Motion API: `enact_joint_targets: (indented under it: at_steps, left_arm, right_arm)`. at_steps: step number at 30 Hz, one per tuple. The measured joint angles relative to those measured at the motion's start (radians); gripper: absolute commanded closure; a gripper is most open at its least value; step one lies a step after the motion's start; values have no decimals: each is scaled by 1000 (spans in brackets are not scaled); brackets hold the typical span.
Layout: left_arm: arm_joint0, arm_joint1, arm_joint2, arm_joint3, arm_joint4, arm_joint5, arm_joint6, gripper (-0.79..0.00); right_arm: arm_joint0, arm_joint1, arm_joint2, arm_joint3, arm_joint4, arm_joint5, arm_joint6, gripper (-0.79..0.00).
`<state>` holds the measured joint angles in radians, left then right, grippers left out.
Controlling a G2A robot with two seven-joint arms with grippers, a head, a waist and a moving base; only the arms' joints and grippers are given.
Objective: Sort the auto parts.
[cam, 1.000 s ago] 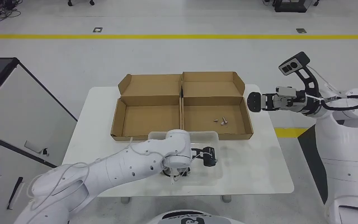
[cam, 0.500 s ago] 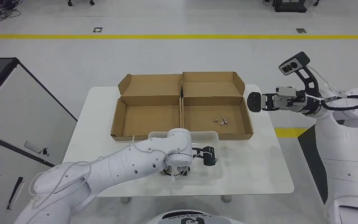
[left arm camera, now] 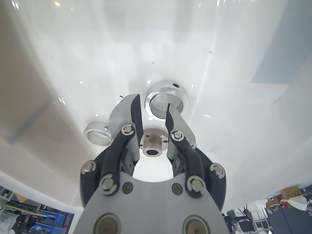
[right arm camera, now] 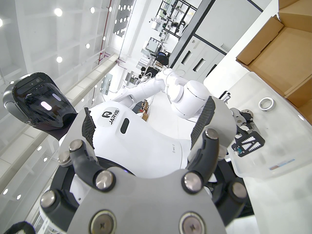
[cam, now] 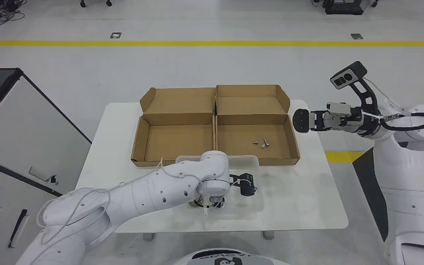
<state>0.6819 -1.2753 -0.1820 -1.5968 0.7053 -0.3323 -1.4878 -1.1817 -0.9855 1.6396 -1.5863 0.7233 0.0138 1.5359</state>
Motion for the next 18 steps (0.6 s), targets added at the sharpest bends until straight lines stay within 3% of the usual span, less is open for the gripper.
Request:
enact_joint_targets:
  at_steps: [11,18]
  left_arm:
    - [1,-19,-3,34,10,18,-3,-225]
    - [7,-29,-2,48,22,19,-11,-172]
  right_arm:
    - [0,0,0,0,0,0,0,-785]
    - [0,0,0,0,0,0,0,-785]
